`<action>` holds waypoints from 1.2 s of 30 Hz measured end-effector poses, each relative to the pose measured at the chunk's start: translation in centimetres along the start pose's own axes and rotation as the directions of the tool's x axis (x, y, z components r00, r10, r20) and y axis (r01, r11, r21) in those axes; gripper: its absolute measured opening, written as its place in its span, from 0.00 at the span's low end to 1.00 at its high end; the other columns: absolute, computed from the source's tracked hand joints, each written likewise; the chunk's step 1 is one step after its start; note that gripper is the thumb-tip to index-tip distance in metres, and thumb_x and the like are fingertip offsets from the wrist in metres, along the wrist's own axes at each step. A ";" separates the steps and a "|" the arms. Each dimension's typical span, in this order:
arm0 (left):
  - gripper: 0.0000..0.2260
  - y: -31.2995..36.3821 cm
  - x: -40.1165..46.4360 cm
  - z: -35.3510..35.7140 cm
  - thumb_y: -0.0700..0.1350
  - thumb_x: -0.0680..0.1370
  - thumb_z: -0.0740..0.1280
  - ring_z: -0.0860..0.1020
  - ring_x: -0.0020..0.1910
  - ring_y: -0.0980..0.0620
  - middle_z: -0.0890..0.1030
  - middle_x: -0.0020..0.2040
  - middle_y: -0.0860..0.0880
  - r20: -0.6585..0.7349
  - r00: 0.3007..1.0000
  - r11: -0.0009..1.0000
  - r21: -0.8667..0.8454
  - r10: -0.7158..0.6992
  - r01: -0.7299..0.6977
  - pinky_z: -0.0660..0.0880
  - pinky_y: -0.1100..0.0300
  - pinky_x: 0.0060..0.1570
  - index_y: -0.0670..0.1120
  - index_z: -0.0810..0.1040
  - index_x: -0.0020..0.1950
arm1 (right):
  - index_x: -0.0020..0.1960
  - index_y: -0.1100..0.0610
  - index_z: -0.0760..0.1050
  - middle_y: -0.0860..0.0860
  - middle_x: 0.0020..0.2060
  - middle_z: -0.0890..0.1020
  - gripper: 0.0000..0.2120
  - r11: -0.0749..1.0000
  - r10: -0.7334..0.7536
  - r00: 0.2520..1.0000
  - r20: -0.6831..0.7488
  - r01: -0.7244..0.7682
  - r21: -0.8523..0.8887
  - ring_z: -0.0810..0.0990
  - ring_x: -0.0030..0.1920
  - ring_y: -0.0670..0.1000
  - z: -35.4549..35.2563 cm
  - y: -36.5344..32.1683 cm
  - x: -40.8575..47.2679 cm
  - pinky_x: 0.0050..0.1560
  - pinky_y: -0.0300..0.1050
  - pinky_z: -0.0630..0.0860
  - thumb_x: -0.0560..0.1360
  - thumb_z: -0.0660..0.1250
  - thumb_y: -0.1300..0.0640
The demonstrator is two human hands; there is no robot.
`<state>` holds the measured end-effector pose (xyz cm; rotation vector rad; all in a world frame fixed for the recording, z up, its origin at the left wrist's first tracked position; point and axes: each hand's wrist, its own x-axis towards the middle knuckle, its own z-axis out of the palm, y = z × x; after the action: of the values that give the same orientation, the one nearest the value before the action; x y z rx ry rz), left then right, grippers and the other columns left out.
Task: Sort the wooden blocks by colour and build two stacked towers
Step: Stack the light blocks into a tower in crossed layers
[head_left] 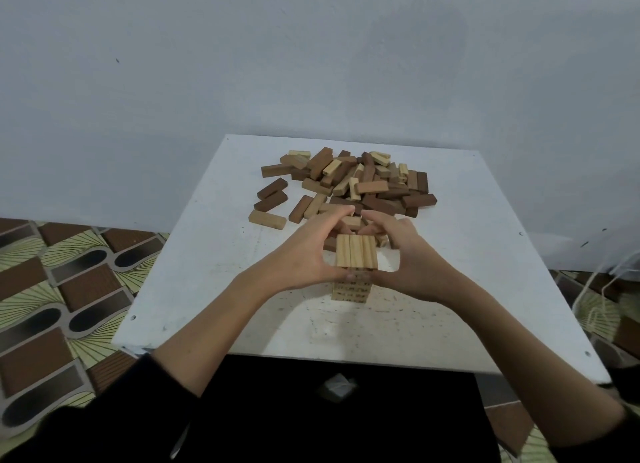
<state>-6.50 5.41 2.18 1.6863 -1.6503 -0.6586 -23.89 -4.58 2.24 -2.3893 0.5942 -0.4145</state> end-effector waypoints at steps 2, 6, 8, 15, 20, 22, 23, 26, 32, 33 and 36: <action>0.42 -0.1 0.1 0.2 0.47 0.67 0.78 0.72 0.55 0.62 0.73 0.53 0.56 -0.005 1.000 1.000 -0.006 0.006 -0.006 0.66 0.76 0.54 0.49 0.60 0.75 | 0.73 0.51 0.57 0.48 0.58 0.75 0.41 1.000 -0.009 1.000 0.003 0.009 -0.012 0.64 0.56 0.44 0.1 0.2 0.0 0.51 0.32 0.64 0.67 0.76 0.53; 0.41 -0.1 0.1 0.4 0.47 0.67 0.78 0.73 0.56 0.58 0.74 0.54 0.53 -0.018 1.000 1.000 -0.016 0.012 -0.013 0.68 0.72 0.55 0.48 0.60 0.75 | 0.74 0.52 0.58 0.49 0.58 0.76 0.41 0.999 -0.023 1.000 -0.005 0.023 -0.025 0.66 0.58 0.49 0.4 0.5 0.0 0.53 0.41 0.64 0.67 0.76 0.54; 0.42 -0.1 0.1 0.5 0.47 0.67 0.78 0.73 0.55 0.59 0.74 0.54 0.53 -0.022 1.000 1.000 -0.025 0.011 -0.012 0.68 0.73 0.54 0.48 0.60 0.75 | 0.74 0.53 0.58 0.48 0.58 0.75 0.41 0.999 -0.021 1.000 -0.005 0.021 -0.027 0.66 0.58 0.49 0.4 0.5 0.1 0.55 0.43 0.65 0.67 0.76 0.54; 0.42 -0.3 0.2 0.7 0.46 0.67 0.78 0.73 0.56 0.61 0.73 0.54 0.54 -0.010 1.000 0.997 -0.076 -0.022 0.021 0.68 0.71 0.56 0.50 0.59 0.76 | 0.73 0.55 0.60 0.48 0.57 0.74 0.41 0.998 -0.060 0.998 -0.002 0.060 -0.005 0.68 0.58 0.50 0.7 0.8 0.4 0.57 0.41 0.66 0.66 0.77 0.56; 0.45 -0.3 0.3 0.8 0.49 0.67 0.78 0.72 0.58 0.60 0.72 0.57 0.53 0.004 0.999 0.994 -0.103 -0.048 0.048 0.67 0.72 0.56 0.52 0.56 0.77 | 0.71 0.48 0.58 0.46 0.57 0.71 0.39 0.996 0.001 0.999 0.036 -0.004 0.088 0.67 0.57 0.46 0.4 0.5 0.4 0.53 0.27 0.64 0.67 0.76 0.56; 0.45 -0.3 0.2 0.8 0.50 0.67 0.77 0.71 0.60 0.58 0.71 0.59 0.52 0.006 0.999 0.993 -0.105 -0.044 0.045 0.66 0.68 0.58 0.51 0.55 0.77 | 0.71 0.47 0.57 0.46 0.57 0.71 0.40 0.994 0.016 0.999 0.044 -0.020 0.104 0.67 0.58 0.46 0.3 0.3 0.3 0.54 0.28 0.64 0.67 0.76 0.56; 0.45 -0.4 0.1 0.8 0.50 0.67 0.77 0.70 0.61 0.58 0.70 0.61 0.52 0.007 0.999 0.994 -0.106 -0.037 0.038 0.65 0.68 0.59 0.51 0.54 0.77 | 0.71 0.46 0.56 0.47 0.58 0.70 0.41 0.993 0.026 0.999 0.044 -0.031 0.118 0.67 0.58 0.45 0.3 0.2 0.3 0.54 0.29 0.64 0.67 0.76 0.55; 0.49 -0.6 -0.3 0.7 0.54 0.66 0.77 0.60 0.69 0.63 0.62 0.69 0.57 0.038 0.998 0.986 -0.156 -0.049 0.054 0.59 0.72 0.61 0.54 0.49 0.77 | 0.71 0.44 0.54 0.46 0.61 0.66 0.44 0.981 0.076 0.996 0.046 -0.083 0.178 0.65 0.60 0.44 0.1 0.1 0.1 0.56 0.31 0.66 0.64 0.78 0.53; 0.36 0.1 -1.3 2.1 0.72 0.74 0.50 0.58 0.73 0.60 0.59 0.76 0.55 0.041 0.965 0.785 -0.573 -0.261 0.236 0.56 0.61 0.73 0.53 0.58 0.76 | 0.73 0.54 0.57 0.47 0.66 0.69 0.35 0.793 0.279 0.958 0.065 -0.267 0.547 0.65 0.69 0.50 0.9 -0.6 -0.5 0.65 0.45 0.65 0.73 0.66 0.42; 0.29 0.3 -1.2 2.6 0.65 0.79 0.45 0.60 0.73 0.57 0.61 0.76 0.53 0.022 0.954 0.771 -0.584 -0.300 0.256 0.55 0.62 0.72 0.51 0.61 0.75 | 0.71 0.59 0.59 0.49 0.64 0.71 0.30 0.752 0.321 0.947 0.033 -0.276 0.599 0.66 0.69 0.53 1.3 -1.0 -0.4 0.65 0.46 0.65 0.77 0.60 0.42; 0.33 0.7 -0.8 3.5 0.66 0.79 0.42 0.62 0.73 0.52 0.65 0.75 0.50 0.061 0.930 0.646 -0.703 -0.361 0.297 0.54 0.58 0.74 0.49 0.60 0.76 | 0.74 0.56 0.59 0.51 0.70 0.68 0.36 0.631 0.392 0.920 0.021 -0.285 0.722 0.64 0.71 0.49 2.7 -1.7 -0.5 0.73 0.50 0.58 0.73 0.48 0.35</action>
<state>-9.67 5.79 0.39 1.3919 -0.8258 -1.2008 -22.62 -1.76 1.25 -1.4570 0.7607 -0.5277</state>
